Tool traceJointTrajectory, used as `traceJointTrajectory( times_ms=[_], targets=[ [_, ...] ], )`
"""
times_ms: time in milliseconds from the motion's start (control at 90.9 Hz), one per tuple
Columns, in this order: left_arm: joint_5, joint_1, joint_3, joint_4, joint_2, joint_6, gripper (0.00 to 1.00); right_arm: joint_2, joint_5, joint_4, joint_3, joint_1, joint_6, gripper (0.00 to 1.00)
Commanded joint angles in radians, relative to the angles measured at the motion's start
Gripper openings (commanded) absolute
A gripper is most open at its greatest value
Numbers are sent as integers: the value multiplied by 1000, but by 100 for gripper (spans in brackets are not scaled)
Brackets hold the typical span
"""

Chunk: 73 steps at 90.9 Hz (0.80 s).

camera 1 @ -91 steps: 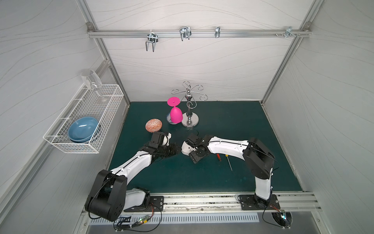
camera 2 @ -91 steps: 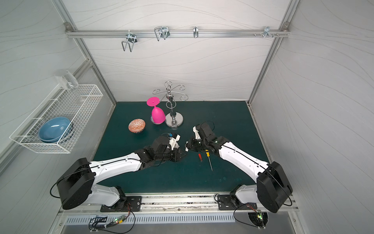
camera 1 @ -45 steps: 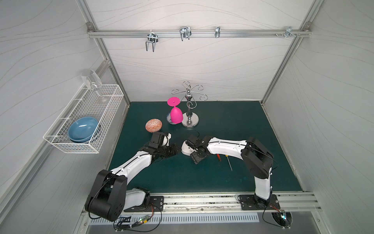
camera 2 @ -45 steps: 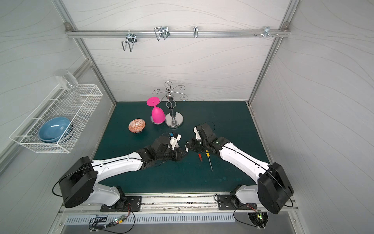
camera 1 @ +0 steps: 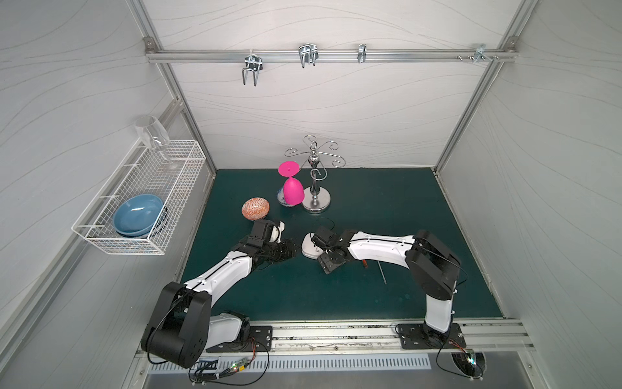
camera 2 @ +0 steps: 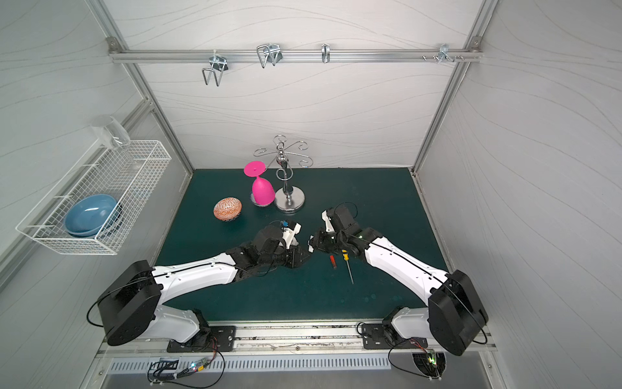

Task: Remove the battery from the alarm
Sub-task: Adjust the cover at the center of the board.

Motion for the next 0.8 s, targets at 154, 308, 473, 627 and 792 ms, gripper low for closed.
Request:
traceJointTrajectory(
  times_ms=[154,308,473,627,792],
  targets=[
    [-30,6,-65,-20,-140,-46,60,56,265,-169,77,130,-26,70],
    [-55,7,-87,-60,-195,-36,60,124,371,-189,128,178,-9,78],
    [-56,6,-99,-60,-209,-39,61,182,398,-204,162,188,-2,79],
    [-57,8,-100,-65,-208,-36,61,195,419,-199,128,194,6,80],
    [-56,7,-102,-64,-205,-32,61,193,438,-190,72,193,14,80]
  ],
)
